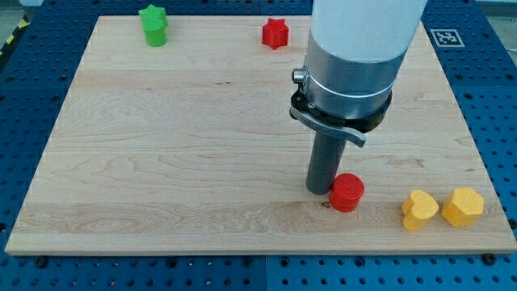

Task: Bring the red circle beside the yellow heart

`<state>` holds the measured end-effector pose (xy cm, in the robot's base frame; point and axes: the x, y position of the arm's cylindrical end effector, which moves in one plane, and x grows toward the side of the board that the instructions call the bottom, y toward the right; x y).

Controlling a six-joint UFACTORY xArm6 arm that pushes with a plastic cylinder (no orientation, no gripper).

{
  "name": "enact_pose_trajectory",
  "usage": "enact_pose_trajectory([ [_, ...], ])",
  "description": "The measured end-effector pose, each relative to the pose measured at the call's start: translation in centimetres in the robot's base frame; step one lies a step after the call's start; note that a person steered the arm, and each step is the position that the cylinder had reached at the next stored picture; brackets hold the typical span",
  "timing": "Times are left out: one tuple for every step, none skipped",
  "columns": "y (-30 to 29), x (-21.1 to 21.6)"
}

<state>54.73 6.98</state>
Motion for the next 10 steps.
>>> enact_pose_trajectory([
  [-0.8,-2.7],
  [-0.8,-3.9],
  [-0.8,-3.2],
  [0.5,-1.6],
  [1.5,-1.4],
  [2.2,-1.4],
  [2.6,-1.4],
  [3.1,-1.3],
  [3.5,0.1],
  [3.6,0.6],
])
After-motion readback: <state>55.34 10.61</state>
